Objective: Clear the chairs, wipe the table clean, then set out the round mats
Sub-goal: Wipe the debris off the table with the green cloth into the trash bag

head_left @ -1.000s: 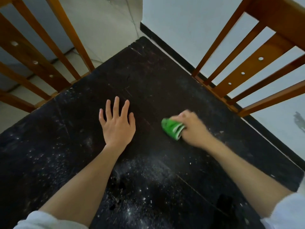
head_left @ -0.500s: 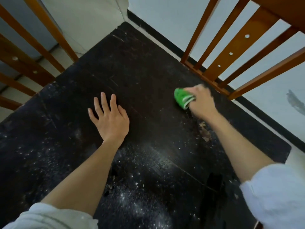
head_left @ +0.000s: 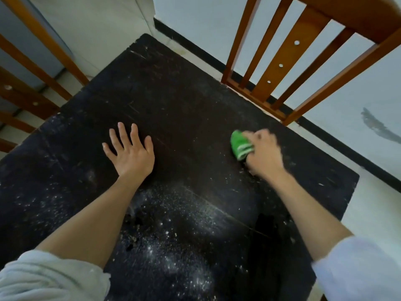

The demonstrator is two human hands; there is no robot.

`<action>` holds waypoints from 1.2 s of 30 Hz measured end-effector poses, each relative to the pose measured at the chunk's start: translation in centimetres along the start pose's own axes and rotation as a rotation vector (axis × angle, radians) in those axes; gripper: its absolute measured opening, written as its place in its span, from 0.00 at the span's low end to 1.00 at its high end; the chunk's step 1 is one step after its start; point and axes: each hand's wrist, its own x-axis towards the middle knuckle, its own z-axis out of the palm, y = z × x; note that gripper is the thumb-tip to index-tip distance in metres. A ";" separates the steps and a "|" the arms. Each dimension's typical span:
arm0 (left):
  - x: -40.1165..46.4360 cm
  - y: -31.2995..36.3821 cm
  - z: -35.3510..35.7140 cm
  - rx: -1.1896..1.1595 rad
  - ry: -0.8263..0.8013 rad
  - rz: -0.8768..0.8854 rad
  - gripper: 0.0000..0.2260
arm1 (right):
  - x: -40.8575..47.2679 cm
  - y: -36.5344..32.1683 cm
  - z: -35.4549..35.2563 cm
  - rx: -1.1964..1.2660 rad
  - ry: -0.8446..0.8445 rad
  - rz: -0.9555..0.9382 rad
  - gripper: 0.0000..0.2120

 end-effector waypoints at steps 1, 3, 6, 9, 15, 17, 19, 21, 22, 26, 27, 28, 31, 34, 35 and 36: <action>0.1 0.0 -0.1 0.009 -0.012 -0.005 0.26 | -2.4 -0.5 1.1 0.066 -0.064 -0.136 0.17; 0.3 0.3 -0.3 0.040 -0.032 -0.031 0.26 | -7.4 -2.0 1.5 0.278 -0.430 -0.388 0.16; -0.1 1.4 -0.6 0.034 -0.024 -0.052 0.25 | -8.8 -1.3 -0.4 0.430 -0.575 -0.406 0.22; -1.8 3.0 -0.5 -0.036 0.007 -0.016 0.28 | -4.1 3.2 -2.7 0.424 0.007 -0.013 0.20; -6.8 6.4 1.3 0.008 -0.071 0.258 0.26 | -1.4 4.9 -1.5 0.085 0.075 0.290 0.26; -7.0 7.1 1.7 -0.017 -0.105 0.265 0.24 | -5.2 1.1 0.4 0.072 -0.063 -0.071 0.25; -6.6 7.2 1.9 -0.070 -0.106 0.226 0.24 | -9.4 -1.9 1.5 0.259 -0.408 -0.391 0.23; -6.4 7.1 1.8 -0.097 -0.106 0.203 0.25 | -11.3 -1.6 0.9 0.366 -0.364 -0.414 0.22; -6.3 7.2 1.6 -0.100 -0.109 0.200 0.25 | -11.0 -0.4 0.3 0.429 -0.149 -0.306 0.20; -6.7 7.8 1.3 -0.067 -0.117 0.170 0.24 | -6.5 8.9 -2.1 0.368 0.352 0.328 0.18; -7.0 8.0 1.4 -0.059 -0.116 0.163 0.25 | -5.6 11.5 -2.6 0.386 0.354 0.501 0.19; -7.6 8.3 1.5 -0.053 -0.120 0.174 0.25 | -5.3 13.4 -2.9 0.429 0.346 0.671 0.20; -8.7 9.8 2.1 -0.050 -0.137 0.285 0.28 | -6.3 12.7 -1.3 0.279 0.341 0.698 0.21; -9.1 11.2 2.7 -0.031 -0.163 0.350 0.29 | -10.0 5.4 2.1 0.302 0.065 0.085 0.21; -9.0 11.2 2.8 -0.030 -0.158 0.346 0.28 | -11.8 2.9 2.6 0.457 -0.110 -0.097 0.20; -9.0 11.3 3.0 -0.036 -0.156 0.335 0.28 | -13.6 1.8 2.6 0.619 -0.209 -0.187 0.19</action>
